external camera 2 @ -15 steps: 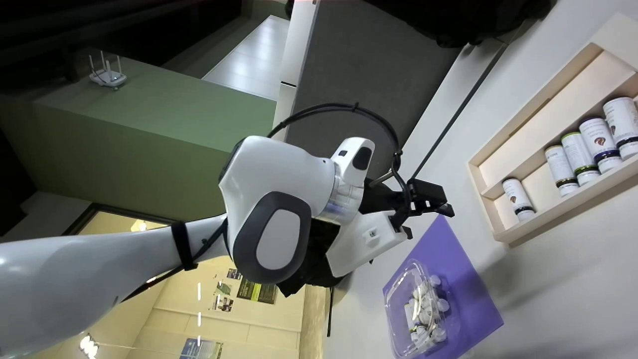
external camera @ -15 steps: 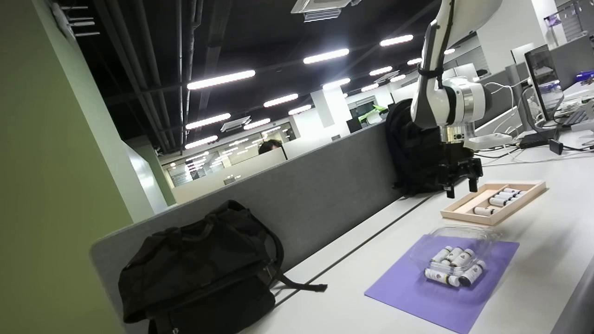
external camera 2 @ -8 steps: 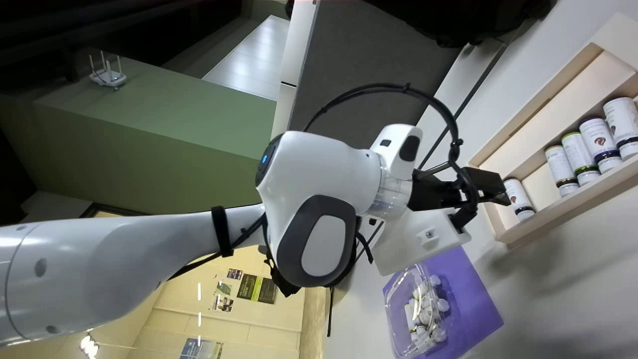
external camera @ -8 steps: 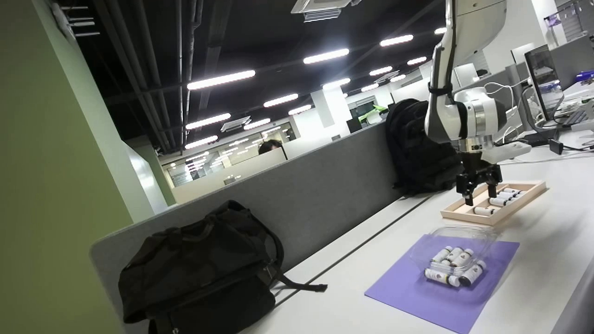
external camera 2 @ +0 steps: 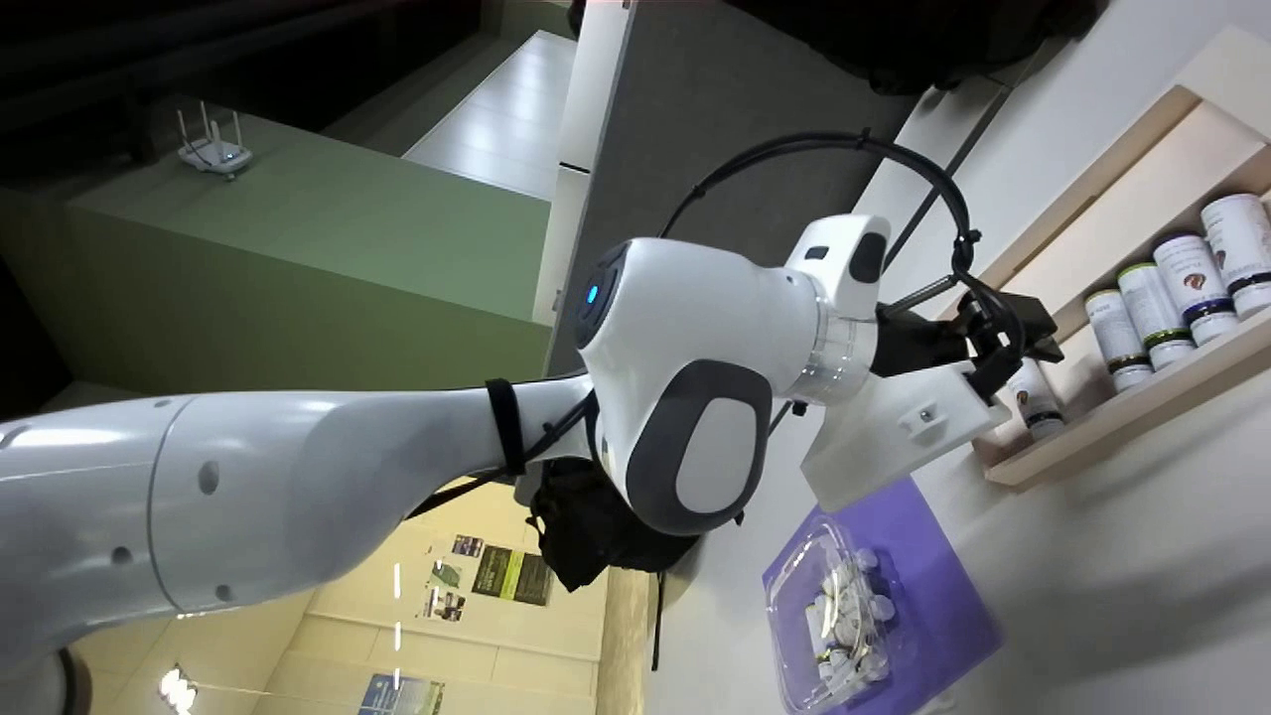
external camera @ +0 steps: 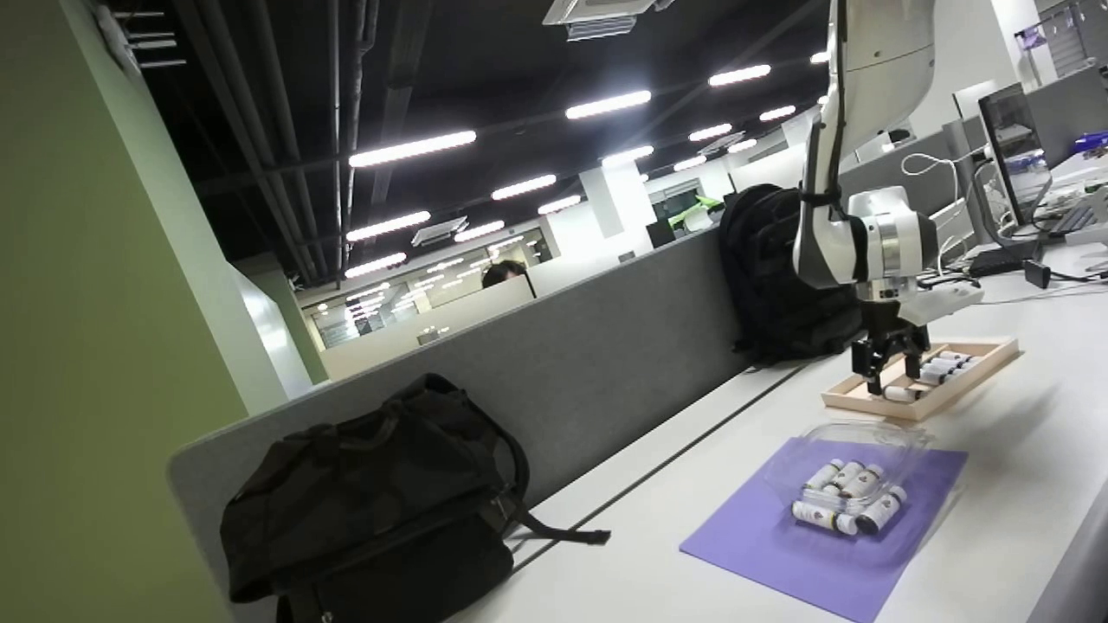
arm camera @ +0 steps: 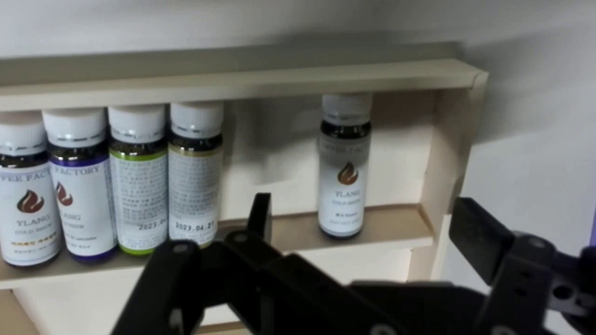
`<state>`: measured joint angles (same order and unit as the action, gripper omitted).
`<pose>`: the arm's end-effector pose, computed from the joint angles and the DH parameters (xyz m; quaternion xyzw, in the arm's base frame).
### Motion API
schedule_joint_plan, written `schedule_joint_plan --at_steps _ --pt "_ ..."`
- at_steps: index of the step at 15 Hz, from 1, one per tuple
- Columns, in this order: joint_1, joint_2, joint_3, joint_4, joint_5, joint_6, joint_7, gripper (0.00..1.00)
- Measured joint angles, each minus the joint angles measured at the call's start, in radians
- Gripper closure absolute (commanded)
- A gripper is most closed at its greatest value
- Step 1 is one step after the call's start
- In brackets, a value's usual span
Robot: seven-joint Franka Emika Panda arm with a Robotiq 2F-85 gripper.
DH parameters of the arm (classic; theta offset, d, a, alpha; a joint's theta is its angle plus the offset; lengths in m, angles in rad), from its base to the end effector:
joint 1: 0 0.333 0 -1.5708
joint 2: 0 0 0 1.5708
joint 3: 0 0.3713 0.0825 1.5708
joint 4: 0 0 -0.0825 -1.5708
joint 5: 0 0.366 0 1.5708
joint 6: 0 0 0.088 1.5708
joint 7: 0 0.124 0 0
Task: Remove one bottle from the tray
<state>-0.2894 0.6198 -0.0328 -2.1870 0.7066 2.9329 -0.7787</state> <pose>0.5288 -0.2178 0.1530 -0.9885 0.1090 -0.0970 0.0392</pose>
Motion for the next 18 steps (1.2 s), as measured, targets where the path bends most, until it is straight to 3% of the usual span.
schedule_joint_plan --at_steps 3,10,12,18 --pt "0.005 0.038 -0.013 0.042 -0.002 -0.015 0.001 0.33" --pt "0.015 0.083 -0.026 0.099 -0.002 -0.033 0.005 0.77" --pt "0.010 0.082 -0.023 0.103 -0.084 -0.036 0.075 0.88" --pt "0.010 0.036 -0.008 0.105 -0.350 -0.090 0.358 0.88"
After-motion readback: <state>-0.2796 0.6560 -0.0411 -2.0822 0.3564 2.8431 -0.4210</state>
